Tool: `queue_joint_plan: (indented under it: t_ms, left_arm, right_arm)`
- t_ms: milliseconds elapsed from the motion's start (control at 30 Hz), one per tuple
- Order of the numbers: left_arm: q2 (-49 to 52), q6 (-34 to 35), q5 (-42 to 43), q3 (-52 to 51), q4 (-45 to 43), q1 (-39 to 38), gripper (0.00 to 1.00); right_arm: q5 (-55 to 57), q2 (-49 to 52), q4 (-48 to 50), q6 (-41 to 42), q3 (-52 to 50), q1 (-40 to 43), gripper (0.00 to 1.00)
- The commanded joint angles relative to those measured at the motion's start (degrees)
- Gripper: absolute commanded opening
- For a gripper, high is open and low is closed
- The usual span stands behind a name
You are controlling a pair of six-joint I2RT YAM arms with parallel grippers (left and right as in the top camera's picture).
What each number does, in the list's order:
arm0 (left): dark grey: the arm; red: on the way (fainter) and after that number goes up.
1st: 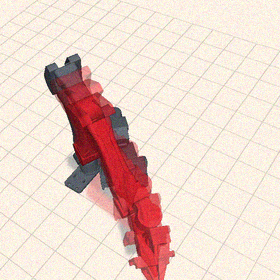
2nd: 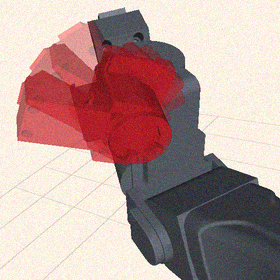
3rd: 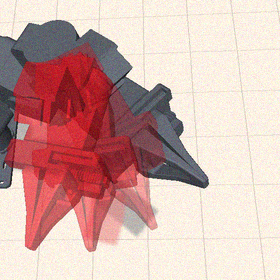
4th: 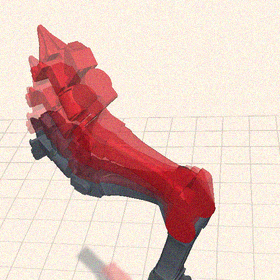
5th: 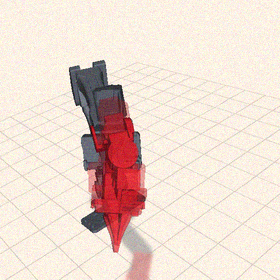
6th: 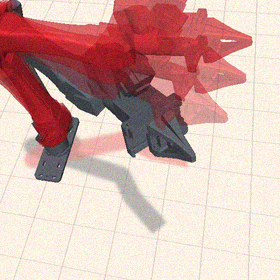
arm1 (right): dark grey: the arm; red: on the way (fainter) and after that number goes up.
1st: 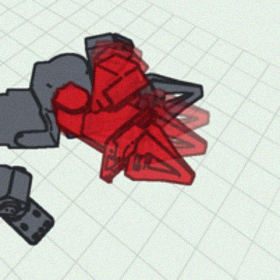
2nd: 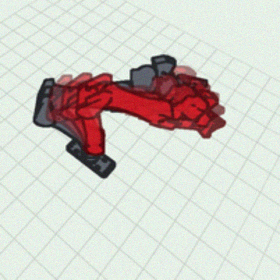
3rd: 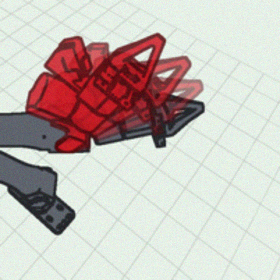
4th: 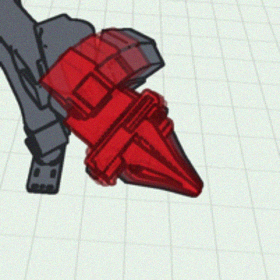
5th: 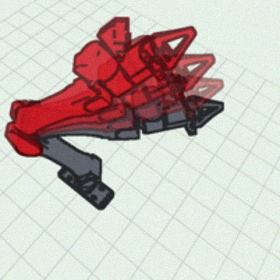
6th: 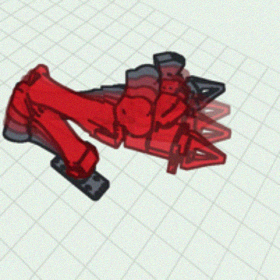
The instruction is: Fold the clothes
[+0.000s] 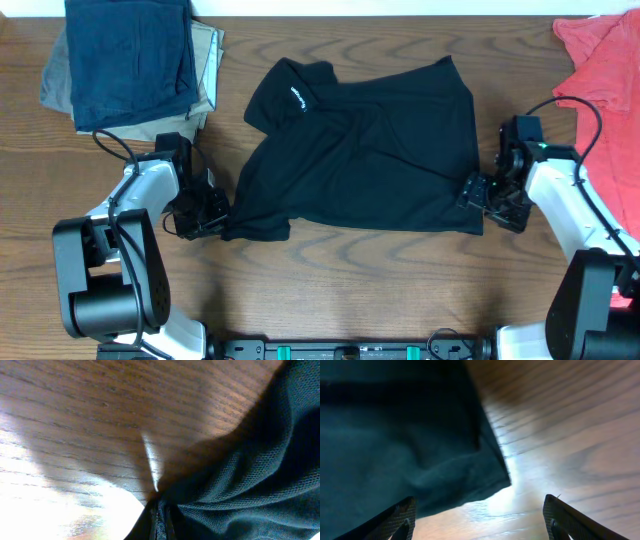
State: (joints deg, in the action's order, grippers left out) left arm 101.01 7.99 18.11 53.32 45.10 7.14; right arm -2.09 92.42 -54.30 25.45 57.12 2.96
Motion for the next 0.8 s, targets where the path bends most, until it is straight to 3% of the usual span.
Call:
queue_joint_plan:
  t_ms: [0, 433, 500, 567, 767]
  left_arm:
    - [2.47, 0.94, -0.52, -2.16, -0.98, -0.02, 0.07]
    - [2.47, 1.77, -0.52, -2.16, -0.46, -0.02, 0.07]
    - [2.47, 1.77, -0.52, -2.16, -0.46, -0.02, 0.07]
    - [2.47, 1.77, -0.52, -2.16, -0.44, -0.02, 0.07]
    - [2.47, 1.77, -0.48, -2.16, -0.24, -0.04, 0.06]
  right_arm:
    - [0.39, -0.15, 0.46, 3.23, -2.01, -1.64, 0.79]
    - [3.21, -0.15, 9.33, 7.15, -10.99, -2.12, 0.77]
    - [3.17, -0.15, 9.33, 7.56, -11.13, -2.14, 0.7]
    - [3.17, -0.15, 9.31, 8.0, -11.13, -2.14, 0.54]
    - [3.21, -0.15, 9.2, 8.68, -11.13, -2.12, 0.21]
